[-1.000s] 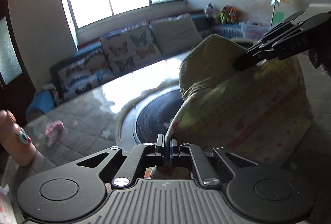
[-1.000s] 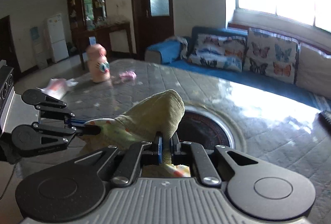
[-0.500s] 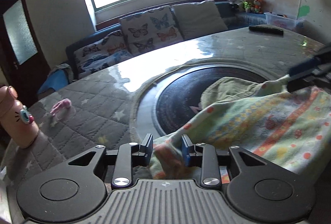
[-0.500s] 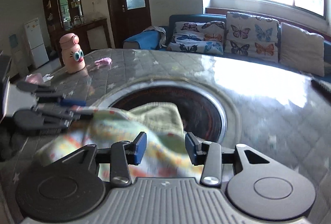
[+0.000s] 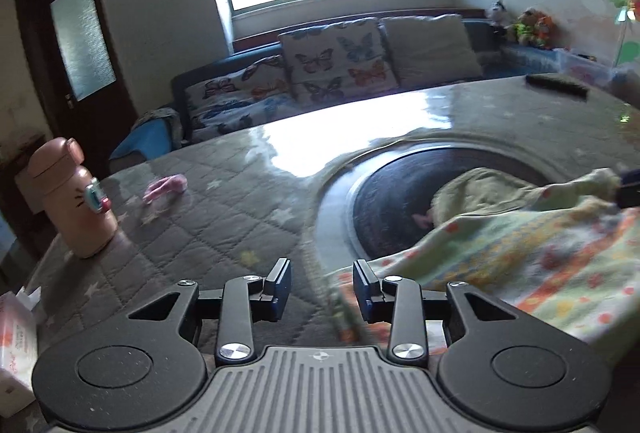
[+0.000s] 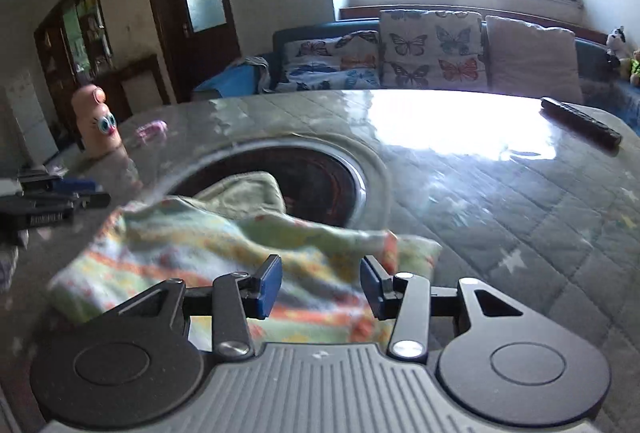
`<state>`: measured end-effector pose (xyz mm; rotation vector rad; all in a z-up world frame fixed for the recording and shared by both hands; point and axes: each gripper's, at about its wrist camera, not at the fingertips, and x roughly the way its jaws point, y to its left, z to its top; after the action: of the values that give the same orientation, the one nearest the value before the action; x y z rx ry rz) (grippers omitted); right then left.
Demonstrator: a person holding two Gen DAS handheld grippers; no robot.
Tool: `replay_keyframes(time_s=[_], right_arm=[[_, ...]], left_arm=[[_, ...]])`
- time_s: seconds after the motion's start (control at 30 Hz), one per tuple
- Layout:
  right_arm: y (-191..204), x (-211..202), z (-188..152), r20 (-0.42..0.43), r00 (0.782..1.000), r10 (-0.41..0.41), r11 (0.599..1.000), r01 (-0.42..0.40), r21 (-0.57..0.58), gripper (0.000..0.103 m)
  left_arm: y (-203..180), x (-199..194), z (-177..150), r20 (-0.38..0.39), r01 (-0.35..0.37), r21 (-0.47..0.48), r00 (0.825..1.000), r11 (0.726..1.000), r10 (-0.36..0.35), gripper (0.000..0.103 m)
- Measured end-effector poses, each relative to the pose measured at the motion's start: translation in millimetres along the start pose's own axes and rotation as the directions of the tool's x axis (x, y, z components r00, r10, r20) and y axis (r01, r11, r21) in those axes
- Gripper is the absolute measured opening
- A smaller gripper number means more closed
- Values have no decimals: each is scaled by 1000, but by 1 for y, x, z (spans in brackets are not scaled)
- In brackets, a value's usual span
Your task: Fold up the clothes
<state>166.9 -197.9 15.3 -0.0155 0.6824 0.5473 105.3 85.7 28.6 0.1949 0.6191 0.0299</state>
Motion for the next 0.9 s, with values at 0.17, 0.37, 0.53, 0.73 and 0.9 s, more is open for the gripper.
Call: replay_keyframes(time_s=[0.17,0.37,0.53,0.73,0.9], right_arm=[[21,28,14,-50,993,107,993,-109,-37,33],[29,60,27,-95,989,116,992,-121,-42,23],[33,75,34,-100,992,75,995,-81,-65,22],[36,80,34,-83,995,51,995,-57,-76,25],[40,65,34,-50,996,76,993,-81,-90,25]], left_arm=[[-32,-4,9,-7,132,53,991,990,-131,37],[-60,18,19,-56,224,94,974,970,-219,36],[-64,48,28,-102,213,71,973,975,-205,36],[-56,65,31,-122,197,23,974,980,-193,38],[-54,58,30,-102,191,9,977,982,-189,37]])
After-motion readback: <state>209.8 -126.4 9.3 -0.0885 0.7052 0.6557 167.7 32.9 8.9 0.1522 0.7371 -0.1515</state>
